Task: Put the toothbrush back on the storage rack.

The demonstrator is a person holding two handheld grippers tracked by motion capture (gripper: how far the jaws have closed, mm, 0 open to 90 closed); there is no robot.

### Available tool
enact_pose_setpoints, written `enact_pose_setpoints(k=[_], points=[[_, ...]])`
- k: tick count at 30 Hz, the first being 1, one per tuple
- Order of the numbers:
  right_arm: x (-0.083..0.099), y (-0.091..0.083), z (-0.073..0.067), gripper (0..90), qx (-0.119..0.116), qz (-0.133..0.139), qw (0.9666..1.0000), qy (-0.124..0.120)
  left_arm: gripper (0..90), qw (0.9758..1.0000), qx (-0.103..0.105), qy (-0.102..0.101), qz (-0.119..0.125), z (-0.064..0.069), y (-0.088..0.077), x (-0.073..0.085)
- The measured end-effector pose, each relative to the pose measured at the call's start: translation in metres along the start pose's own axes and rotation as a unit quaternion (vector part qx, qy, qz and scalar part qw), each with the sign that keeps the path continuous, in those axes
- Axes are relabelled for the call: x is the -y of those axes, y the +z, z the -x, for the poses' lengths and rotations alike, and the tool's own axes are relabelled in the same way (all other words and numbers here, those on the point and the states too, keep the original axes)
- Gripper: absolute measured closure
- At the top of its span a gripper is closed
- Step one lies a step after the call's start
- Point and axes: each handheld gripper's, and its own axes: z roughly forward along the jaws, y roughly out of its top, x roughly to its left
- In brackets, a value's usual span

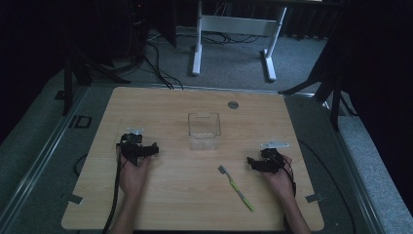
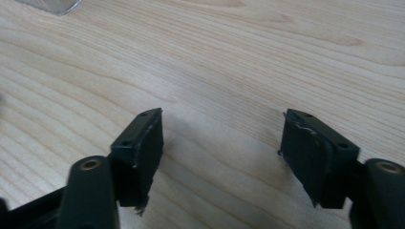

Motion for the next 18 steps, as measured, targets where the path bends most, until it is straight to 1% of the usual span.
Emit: enact_pose_setpoints(k=[4,7,8,10,14,15,16,18], points=[[0.000,-0.005,-0.007,34.3,0.013,-0.005,0.9996,-0.025,1.4,1.0000,0.000,0.000,0.000,0.000,0.000,0.000],[-0.002,-0.009,-0.009,34.3,0.012,-0.001,0.9995,-0.029,1.4,1.0000,0.000,0.000,0.000,0.000,0.000,0.000],[-0.003,-0.013,-0.010,34.4,0.014,0.003,0.9995,-0.029,1.3,1.0000,0.000,0.000,0.000,0.000,0.000,0.000],[-0.005,-0.016,-0.013,36.5,0.017,0.007,0.9994,-0.029,1.4,1.0000,0.000,0.000,0.000,0.000,0.000,0.000],[-0.006,-0.019,-0.017,36.5,0.021,0.009,0.9991,-0.036,1.3,1.0000,0.000,0.000,0.000,0.000,0.000,0.000],[-0.006,-0.020,-0.020,36.5,0.022,0.009,0.9990,-0.039,1.3,1.0000,0.000,0.000,0.000,0.000,0.000,0.000],[-0.009,-0.022,-0.027,39.2,0.024,0.009,0.9985,-0.048,1.4,1.0000,0.000,0.000,0.000,0.000,0.000,0.000],[-0.010,-0.024,-0.031,39.5,0.026,0.008,0.9983,-0.052,1.4,1.0000,0.000,0.000,0.000,0.000,0.000,0.000]])
